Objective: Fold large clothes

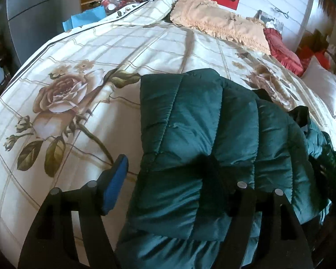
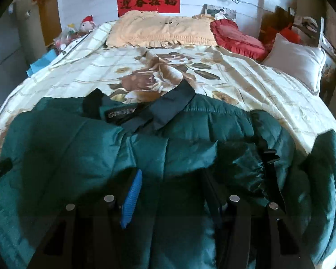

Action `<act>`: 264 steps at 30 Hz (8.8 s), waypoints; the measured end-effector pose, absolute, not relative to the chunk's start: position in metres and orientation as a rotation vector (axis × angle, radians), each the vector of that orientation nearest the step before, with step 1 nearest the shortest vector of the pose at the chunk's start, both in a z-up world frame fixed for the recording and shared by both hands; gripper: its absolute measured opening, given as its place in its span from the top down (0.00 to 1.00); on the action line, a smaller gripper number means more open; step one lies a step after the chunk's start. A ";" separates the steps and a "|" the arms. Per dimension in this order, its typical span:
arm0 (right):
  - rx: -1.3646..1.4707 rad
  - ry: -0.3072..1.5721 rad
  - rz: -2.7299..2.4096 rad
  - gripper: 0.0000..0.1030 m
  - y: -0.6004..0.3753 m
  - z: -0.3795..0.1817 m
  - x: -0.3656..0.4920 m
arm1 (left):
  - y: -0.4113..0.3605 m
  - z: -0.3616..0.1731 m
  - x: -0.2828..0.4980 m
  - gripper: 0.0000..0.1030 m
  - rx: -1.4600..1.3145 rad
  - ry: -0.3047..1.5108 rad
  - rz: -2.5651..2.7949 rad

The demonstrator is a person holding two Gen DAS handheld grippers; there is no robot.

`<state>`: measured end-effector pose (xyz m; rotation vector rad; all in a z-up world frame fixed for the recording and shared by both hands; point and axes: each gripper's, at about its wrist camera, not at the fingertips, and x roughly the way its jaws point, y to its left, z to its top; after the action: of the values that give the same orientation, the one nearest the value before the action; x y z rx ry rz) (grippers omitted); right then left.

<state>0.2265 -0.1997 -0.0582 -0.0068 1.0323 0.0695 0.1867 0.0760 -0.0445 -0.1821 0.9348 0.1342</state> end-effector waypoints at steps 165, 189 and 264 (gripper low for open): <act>0.346 0.760 0.067 0.87 -0.426 0.090 0.104 | 0.024 -0.051 0.144 0.09 -0.184 0.797 -0.066; 0.335 0.904 0.369 0.87 -0.262 0.053 0.151 | 0.028 -0.046 0.136 0.09 -0.218 0.766 -0.077; 0.478 0.873 0.279 0.34 -0.353 0.057 0.086 | -0.033 0.048 0.159 0.83 -0.178 0.682 -0.223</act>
<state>0.0856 -0.3526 0.0567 0.4784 0.8728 0.2786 0.1588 -0.0330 0.0475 -0.1776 0.6820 -0.2228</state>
